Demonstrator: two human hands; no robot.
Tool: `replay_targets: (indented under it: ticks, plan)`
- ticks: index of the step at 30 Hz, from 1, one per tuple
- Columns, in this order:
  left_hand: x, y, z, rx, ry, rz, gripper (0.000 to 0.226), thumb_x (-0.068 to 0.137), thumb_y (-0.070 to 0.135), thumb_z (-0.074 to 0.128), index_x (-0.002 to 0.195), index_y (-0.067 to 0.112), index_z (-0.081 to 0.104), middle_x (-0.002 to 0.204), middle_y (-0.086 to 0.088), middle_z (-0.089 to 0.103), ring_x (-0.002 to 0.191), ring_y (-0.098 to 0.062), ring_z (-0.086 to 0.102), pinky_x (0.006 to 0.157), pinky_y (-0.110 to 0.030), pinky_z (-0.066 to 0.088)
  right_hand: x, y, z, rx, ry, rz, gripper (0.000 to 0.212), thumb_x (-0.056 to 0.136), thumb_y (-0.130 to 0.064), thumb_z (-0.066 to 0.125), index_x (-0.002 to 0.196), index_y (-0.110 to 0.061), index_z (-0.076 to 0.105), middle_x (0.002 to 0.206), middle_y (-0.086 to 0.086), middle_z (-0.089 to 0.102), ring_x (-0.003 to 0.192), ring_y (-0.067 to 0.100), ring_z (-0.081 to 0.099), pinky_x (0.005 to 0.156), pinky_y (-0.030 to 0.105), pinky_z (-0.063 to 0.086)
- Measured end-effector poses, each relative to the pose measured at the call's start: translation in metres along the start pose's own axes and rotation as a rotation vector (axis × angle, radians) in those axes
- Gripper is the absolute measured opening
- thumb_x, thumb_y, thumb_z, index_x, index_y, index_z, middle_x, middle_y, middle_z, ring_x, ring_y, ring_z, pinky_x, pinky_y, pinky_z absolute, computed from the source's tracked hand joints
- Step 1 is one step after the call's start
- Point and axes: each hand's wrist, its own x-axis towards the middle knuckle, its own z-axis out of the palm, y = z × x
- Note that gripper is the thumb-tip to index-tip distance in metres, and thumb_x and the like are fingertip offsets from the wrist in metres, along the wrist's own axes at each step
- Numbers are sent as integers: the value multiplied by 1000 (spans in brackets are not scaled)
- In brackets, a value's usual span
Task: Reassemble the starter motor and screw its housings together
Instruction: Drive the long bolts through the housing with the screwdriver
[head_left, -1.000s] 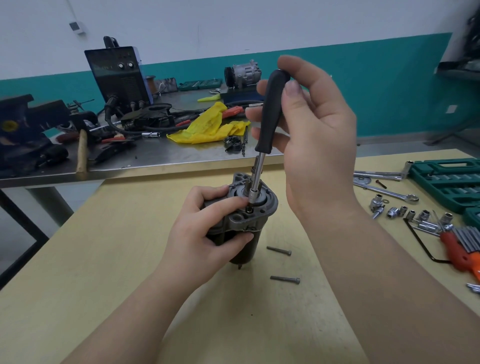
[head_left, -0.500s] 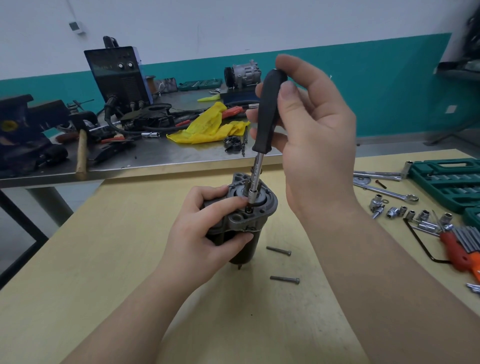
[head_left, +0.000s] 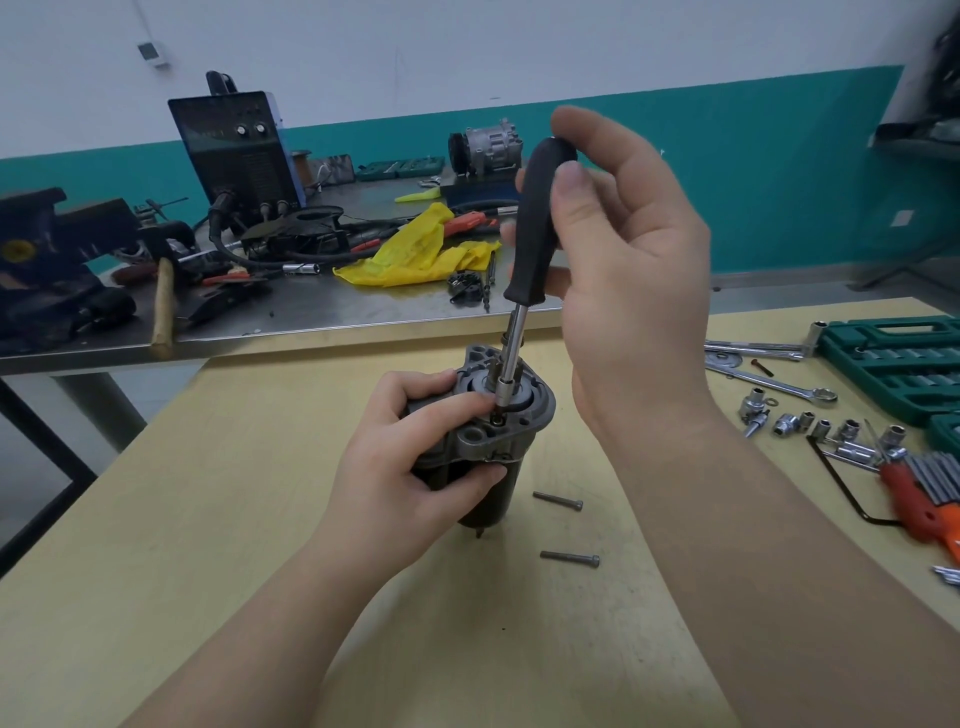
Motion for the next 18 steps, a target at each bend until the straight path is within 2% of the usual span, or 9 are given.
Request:
replay_targets:
  ticks: [3,6,8,10,13,15,18]
  plan:
    - [-1,0,0,-4,-6,-11,56,78,40,85,132,43,68,138,17,50,142,-17,53,112,-19,44,2,1,1,-64,19,-48,27,103,-16,68,122,-35,67,101,-1,72,96,25,71,78,46,66]
    - [-1,-1,-1,-4,-5,-9,56,78,40,85,131,44,69,138,17,51,142,-17,53,112,-20,45,1,2,1,-9,16,-9,22,106,-16,65,122,-31,72,100,-7,73,101,29,71,81,51,66]
    - [-1,0,-1,-6,-6,-1,57,78,39,86,132,49,68,138,17,50,142,-17,53,112,-19,45,0,2,0,67,7,42,24,110,-14,56,123,-26,73,107,1,74,103,36,72,76,50,67]
    - [0,0,0,-10,-4,0,56,78,39,86,131,47,69,138,18,50,143,-17,52,112,-19,45,-1,0,-2,79,-11,62,28,112,-11,50,124,-24,72,113,12,75,95,36,76,72,48,67]
    - [-1,-1,0,-7,-2,-6,56,78,39,86,131,43,68,138,18,50,143,-17,52,112,-20,45,-1,0,-1,44,-22,34,29,113,-9,49,124,-26,69,109,18,73,87,33,76,76,56,67]
    - [0,-2,0,-2,-4,1,56,78,39,86,131,44,68,138,18,50,142,-17,53,113,-20,45,-1,0,2,11,-13,8,29,111,-10,54,124,-31,67,104,10,72,94,40,72,82,63,63]
    - [-1,-2,0,-10,-3,9,58,78,39,86,132,52,67,137,18,50,143,-16,52,112,-20,45,1,2,3,-34,-2,-20,30,107,-13,62,125,-37,66,101,-2,68,98,45,66,86,61,61]
